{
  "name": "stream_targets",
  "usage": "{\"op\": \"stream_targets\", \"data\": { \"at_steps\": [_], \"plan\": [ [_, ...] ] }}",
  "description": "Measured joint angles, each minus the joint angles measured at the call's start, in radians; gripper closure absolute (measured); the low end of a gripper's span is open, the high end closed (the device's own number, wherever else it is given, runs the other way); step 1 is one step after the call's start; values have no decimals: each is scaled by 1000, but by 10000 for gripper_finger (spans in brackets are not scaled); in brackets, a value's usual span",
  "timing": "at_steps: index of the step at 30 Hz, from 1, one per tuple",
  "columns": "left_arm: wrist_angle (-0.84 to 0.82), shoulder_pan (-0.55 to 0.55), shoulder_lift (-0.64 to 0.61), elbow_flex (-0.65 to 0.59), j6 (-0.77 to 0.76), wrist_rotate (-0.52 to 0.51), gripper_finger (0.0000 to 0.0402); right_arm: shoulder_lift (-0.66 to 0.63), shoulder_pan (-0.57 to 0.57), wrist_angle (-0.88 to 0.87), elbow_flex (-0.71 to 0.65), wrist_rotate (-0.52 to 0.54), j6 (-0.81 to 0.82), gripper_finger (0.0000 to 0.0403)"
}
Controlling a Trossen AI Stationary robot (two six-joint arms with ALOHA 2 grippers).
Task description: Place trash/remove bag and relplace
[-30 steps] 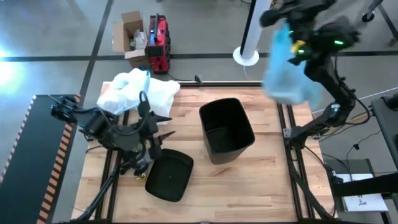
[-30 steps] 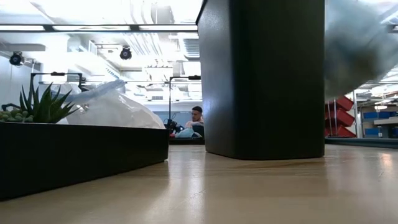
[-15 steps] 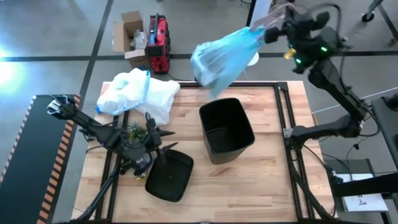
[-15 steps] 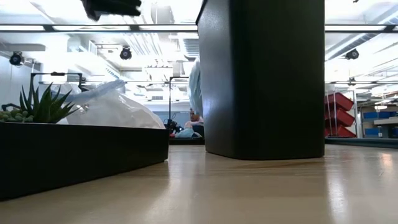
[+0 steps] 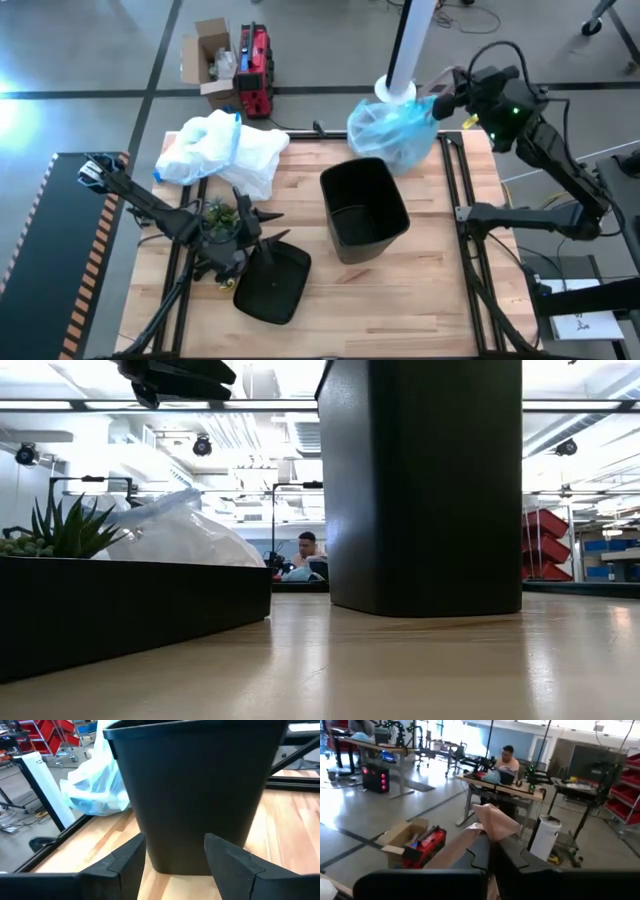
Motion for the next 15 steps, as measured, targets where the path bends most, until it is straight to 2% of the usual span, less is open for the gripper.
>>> {"op": "stream_targets", "data": {
  "at_steps": [2,4,8,10,15],
  "plan": [
    [16,-12,7,-10,-3,-1,216,-11,2,16,-34,14,2,403],
    [31,-28,17,-16,-8,-7,220,-14,3,-3,-57,73,-33,403],
    [37,-65,41,-16,-18,-27,228,-43,16,-27,-47,361,-346,403],
    [40,-79,52,-16,-19,-27,230,-60,43,-28,-23,458,-434,403],
    [46,-85,78,-16,-21,-96,232,-109,87,-43,47,475,-487,403]
  ]
}}
